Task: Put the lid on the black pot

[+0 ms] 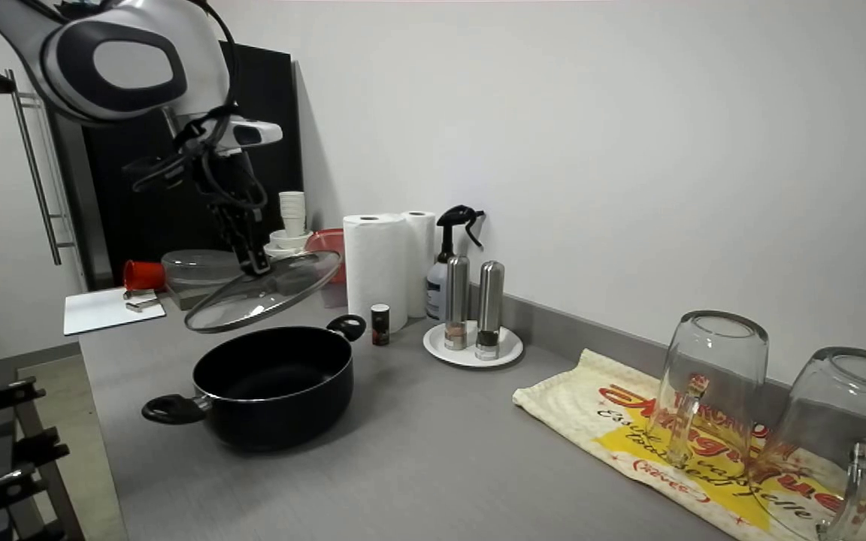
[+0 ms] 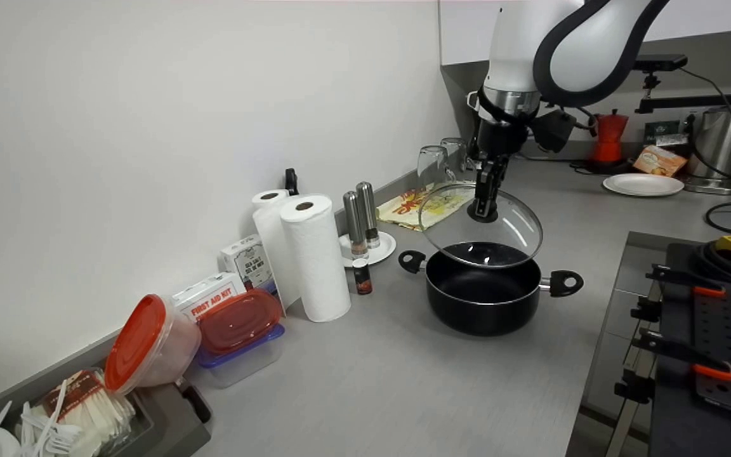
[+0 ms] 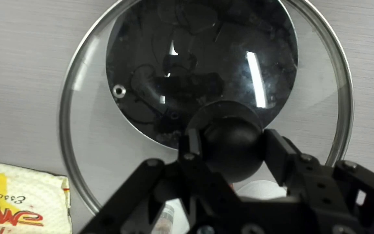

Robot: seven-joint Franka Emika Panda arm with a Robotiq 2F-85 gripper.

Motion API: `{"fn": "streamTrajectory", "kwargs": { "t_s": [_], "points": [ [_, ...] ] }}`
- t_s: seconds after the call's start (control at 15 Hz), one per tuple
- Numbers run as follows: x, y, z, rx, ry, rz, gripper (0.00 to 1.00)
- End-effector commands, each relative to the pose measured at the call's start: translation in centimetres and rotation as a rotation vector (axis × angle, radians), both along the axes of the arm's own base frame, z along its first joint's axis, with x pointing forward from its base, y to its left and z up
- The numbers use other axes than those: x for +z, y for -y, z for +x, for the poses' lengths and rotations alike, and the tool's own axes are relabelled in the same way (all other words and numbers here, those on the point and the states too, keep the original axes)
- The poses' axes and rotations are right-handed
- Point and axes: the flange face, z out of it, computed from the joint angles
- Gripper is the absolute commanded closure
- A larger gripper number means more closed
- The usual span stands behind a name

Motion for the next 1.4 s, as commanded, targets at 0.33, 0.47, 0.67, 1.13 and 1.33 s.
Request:
{"fn": "streamTrajectory", "kwargs": {
  "t_s": [0.33,0.47,0.67,1.13,1.33],
  "points": [
    [-0.8,0.4,2.9,0.169,-0.08,0.066,0.75],
    [-1.5,0.5,2.8,0.171,-0.156,0.053,0.75],
    [-1.8,0.5,2.9,0.184,-0.221,0.041,0.75],
    [-3.1,0.5,4.6,0.216,-0.264,0.014,0.75],
    [-4.5,0.6,5.2,0.215,-0.282,0.019,0.75]
  ]
}}
